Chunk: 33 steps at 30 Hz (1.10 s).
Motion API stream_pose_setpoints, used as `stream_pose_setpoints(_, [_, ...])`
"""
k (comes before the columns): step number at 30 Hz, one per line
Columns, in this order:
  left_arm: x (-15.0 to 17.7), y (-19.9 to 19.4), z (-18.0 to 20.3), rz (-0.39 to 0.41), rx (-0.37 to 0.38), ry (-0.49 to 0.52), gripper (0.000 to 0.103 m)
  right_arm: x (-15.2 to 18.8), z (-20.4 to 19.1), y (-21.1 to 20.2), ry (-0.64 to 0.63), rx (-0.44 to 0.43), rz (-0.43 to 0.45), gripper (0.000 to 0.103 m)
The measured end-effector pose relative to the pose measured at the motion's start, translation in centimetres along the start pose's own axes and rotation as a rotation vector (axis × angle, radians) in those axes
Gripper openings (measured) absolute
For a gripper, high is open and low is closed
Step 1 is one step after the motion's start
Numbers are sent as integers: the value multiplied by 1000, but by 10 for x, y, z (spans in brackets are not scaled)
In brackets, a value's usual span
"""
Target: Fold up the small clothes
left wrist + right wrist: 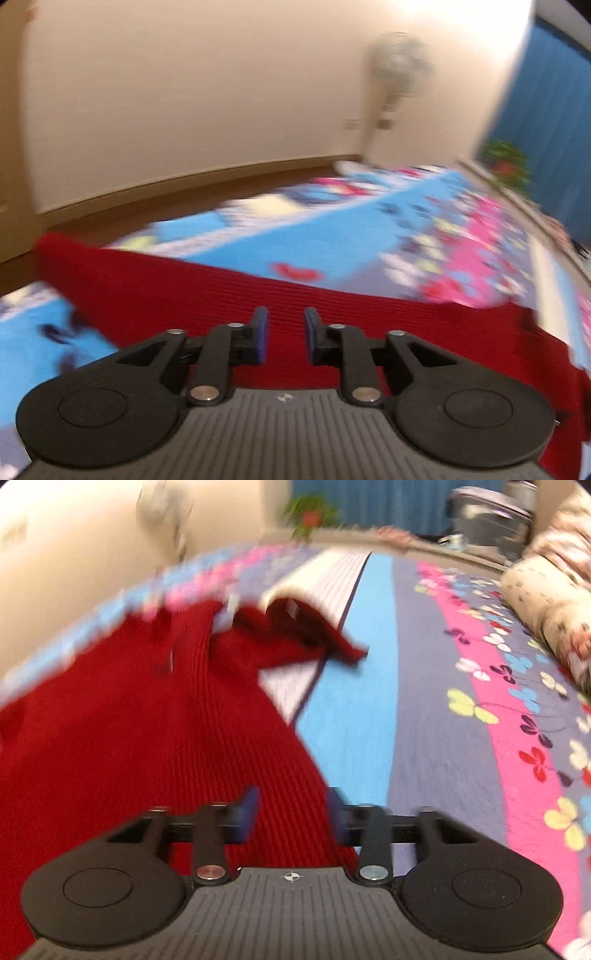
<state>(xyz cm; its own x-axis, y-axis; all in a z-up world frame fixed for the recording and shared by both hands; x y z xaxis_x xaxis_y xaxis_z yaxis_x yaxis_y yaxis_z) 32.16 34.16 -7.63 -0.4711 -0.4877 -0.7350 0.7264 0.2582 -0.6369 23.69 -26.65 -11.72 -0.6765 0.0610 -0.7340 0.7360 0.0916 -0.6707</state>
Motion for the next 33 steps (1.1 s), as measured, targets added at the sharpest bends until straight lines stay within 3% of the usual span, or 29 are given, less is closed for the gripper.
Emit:
stream_pose_setpoints(1, [3, -2, 20, 4, 26, 37, 29, -7, 3, -5, 36, -21, 39, 2])
stream_pose_setpoints(3, [14, -3, 49, -4, 58, 107, 29, -23, 9, -14, 87, -40, 113, 2])
stream_pose_setpoints(6, [29, 4, 81, -44, 103, 175, 29, -51, 16, -10, 164, -86, 166, 6])
stream_pose_setpoints(7, [32, 7, 88, -50, 112, 188, 29, -62, 16, -2, 201, -119, 164, 11])
stream_pose_setpoints(8, [38, 8, 90, -53, 115, 202, 29, -74, 17, 6, 242, -156, 163, 16])
stream_pose_setpoints(9, [39, 5, 86, -51, 113, 210, 29, -88, 16, 18, 280, -187, 163, 30])
stream_pose_setpoints(11, [40, 0, 81, -44, 104, 204, 29, -110, 11, 45, 317, -223, 144, 47])
stream_pose_setpoints(16, [37, -15, 64, -53, 111, 189, 29, -157, 9, 117, 400, -200, 116, 50])
stream_pose_setpoints(20, [35, -15, 61, -52, 110, 214, 29, -174, 16, 168, 495, -150, 63, 52])
stream_pose_setpoints(23, [34, -11, 58, -50, 106, 225, 29, -184, 16, 183, 501, -131, 69, 48])
stream_pose_setpoints(25, [33, -9, 56, -46, 99, 229, 29, -189, 22, 191, 448, -59, 51, 16])
stream_pose_setpoints(29, [32, -9, 57, -42, 104, 243, 29, -208, 58, 176, 390, 51, 117, 11])
stream_pose_setpoints(33, [33, -11, 60, -31, 113, 270, 29, -236, 128, 134, 358, 175, 246, 10])
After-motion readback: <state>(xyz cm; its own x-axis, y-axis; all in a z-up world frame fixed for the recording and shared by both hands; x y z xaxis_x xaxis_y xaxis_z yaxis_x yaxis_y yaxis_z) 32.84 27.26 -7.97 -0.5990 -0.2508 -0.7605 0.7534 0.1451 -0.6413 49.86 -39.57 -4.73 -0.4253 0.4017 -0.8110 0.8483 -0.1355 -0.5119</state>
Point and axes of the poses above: each gripper's, at about its wrist camera, not at the fingertips, and y roughly the way its jaws point, z to its right, x to its underside, the point moved 10 cm from there along y, roughly the way its jaws point
